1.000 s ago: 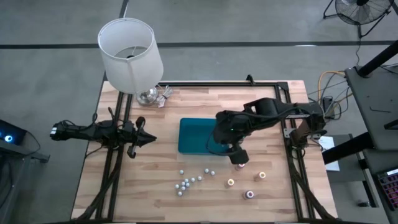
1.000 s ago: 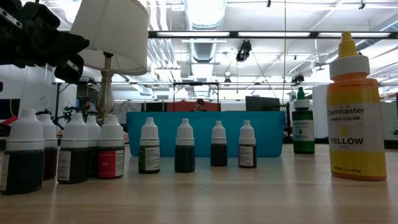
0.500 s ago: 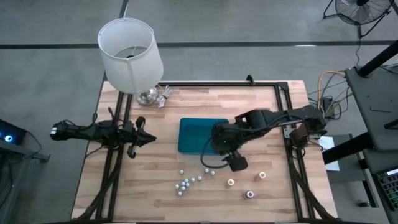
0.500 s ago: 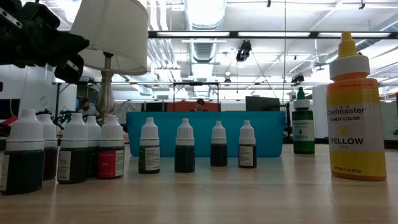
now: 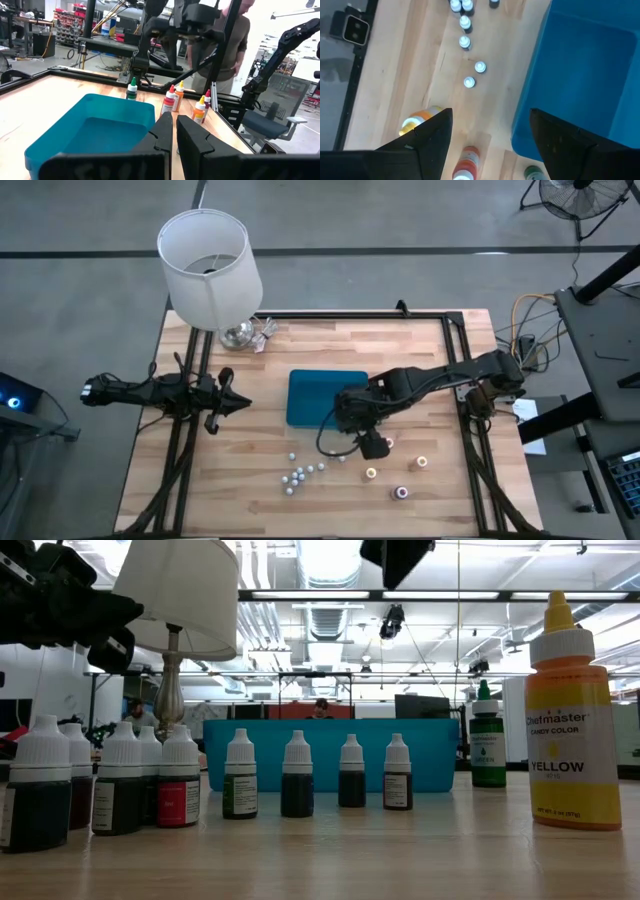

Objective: Pick & Place food coloring
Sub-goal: Put the right small red food coloring bottle into the blue bin

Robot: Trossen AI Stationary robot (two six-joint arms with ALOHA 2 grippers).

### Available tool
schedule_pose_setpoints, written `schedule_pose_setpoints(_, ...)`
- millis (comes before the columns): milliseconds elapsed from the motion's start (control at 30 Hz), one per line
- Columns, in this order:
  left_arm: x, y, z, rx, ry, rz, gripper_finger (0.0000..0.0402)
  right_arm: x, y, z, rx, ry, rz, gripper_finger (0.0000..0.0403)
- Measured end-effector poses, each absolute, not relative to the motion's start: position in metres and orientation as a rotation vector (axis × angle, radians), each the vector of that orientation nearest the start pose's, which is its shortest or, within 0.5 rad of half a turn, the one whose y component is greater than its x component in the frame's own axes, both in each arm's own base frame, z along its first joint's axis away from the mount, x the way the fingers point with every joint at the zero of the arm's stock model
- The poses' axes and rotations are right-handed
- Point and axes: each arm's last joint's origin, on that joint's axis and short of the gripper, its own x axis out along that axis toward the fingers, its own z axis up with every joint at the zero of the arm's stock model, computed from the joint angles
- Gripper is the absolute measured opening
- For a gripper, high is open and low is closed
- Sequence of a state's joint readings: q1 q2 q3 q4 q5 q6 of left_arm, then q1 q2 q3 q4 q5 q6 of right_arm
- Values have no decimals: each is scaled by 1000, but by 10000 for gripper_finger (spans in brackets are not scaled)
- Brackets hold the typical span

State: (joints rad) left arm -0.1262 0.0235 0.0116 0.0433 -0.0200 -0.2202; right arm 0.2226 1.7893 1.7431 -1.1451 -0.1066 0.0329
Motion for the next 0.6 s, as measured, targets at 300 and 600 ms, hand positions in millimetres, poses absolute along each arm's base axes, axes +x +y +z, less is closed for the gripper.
schedule_pose_setpoints(300, 98, -12, 170, -222, -19, -109, 0, 354, 83, 317, -42, 1175, 276, 261)
schedule_pose_setpoints(600, 98, -12, 170, -222, -18, -109, 0, 356, 84, 322, -49, 1144, 282, 254)
